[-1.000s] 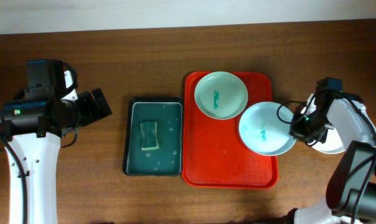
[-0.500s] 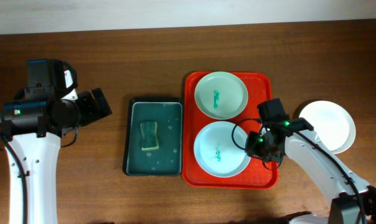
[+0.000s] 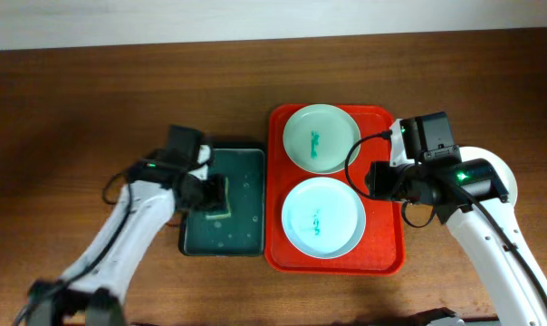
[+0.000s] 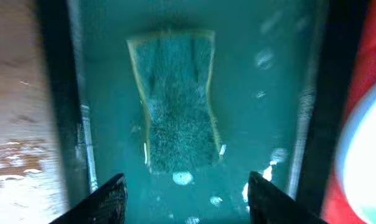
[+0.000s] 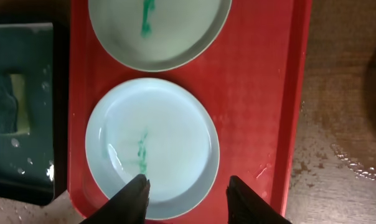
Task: Clean dirty plates on tray and stack at the side
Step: 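Grasp the right plate with the right gripper and drag it to center, then pick up the sponge from the black tray with the left gripper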
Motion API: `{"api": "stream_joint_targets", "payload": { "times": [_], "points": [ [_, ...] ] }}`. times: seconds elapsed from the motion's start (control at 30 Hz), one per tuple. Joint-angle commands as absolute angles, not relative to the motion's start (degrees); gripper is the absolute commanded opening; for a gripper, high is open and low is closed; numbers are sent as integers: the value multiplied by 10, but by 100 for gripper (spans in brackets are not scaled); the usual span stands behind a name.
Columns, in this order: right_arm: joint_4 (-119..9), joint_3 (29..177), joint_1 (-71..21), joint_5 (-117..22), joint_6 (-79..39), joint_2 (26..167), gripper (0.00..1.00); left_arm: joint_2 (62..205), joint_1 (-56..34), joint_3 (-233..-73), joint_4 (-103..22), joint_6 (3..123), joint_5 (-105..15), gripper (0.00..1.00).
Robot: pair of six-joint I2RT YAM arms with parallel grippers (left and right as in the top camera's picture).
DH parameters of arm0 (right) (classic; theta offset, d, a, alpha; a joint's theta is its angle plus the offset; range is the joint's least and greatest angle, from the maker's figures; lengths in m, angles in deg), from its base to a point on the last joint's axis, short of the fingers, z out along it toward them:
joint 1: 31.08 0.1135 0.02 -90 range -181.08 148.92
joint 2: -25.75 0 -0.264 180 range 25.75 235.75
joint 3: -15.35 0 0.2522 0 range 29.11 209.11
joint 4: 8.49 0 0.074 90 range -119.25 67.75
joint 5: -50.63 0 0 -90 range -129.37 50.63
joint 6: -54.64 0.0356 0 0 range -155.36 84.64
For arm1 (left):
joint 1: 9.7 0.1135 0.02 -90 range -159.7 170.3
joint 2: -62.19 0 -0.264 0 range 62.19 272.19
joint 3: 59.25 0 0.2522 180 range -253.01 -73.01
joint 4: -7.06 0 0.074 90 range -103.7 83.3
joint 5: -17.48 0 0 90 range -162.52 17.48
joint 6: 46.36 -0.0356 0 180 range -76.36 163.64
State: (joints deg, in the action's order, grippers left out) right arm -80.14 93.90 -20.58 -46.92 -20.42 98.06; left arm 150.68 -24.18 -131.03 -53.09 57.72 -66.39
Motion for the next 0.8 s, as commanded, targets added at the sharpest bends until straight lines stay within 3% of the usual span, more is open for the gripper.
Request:
{"api": "stream_joint_targets", "payload": {
  "times": [0.0, 0.07, 0.1, 0.13, 0.27, 0.3, 0.33, 0.4, 0.47, 0.57, 0.63, 0.67, 0.77],
  "points": [
    [-801, 943, -203, -464, -208, 981, 43, 1585, -270, -1298, -493, 590, -677, 50],
    [-802, 943, -203, -464, -208, 982, 42, 1647, -287, -1298, -479, 605, -677, 41],
    [-803, 943, -203, -464, -208, 982, 42, 1675, -292, -1298, -479, 610, -675, 28],
    [-804, 943, -203, -464, -208, 982, 42, 1688, -294, -1300, -483, 612, -673, 0],
    [-808, 943, -203, -464, -208, 982, 42, 1669, -294, -1366, -565, 608, -670, 2],
    [-808, 943, -203, -464, -208, 982, 41, 1657, -294, -1394, -590, 607, -680, 26],
    [-808, 943, -203, -464, -208, 982, 41, 1652, -294, -1411, -599, 602, -694, 41],
    [-809, 943, -203, -464, -208, 982, 41, 1649, -294, -1431, -593, 602, -741, 56],
    [-810, 943, -203, -464, -208, 982, 41, 1657, -294, -1430, -576, 603, -784, 58],
    [-812, 943, -203, -464, -208, 982, 41, 1700, -294, -1430, -557, 603, -783, 53],
    [-815, 943, -203, -464, -208, 982, 41, 1747, -294, -1430, -541, 603, -767, 22],
    [-817, 943, -203, -464, -208, 982, 41, 1756, -294, -1430, -541, 603, -745, 0],
    [-829, 943, -203, -464, -208, 982, 36, 1744, -294, -1457, -559, 603, -686, 0]
  ]
}}
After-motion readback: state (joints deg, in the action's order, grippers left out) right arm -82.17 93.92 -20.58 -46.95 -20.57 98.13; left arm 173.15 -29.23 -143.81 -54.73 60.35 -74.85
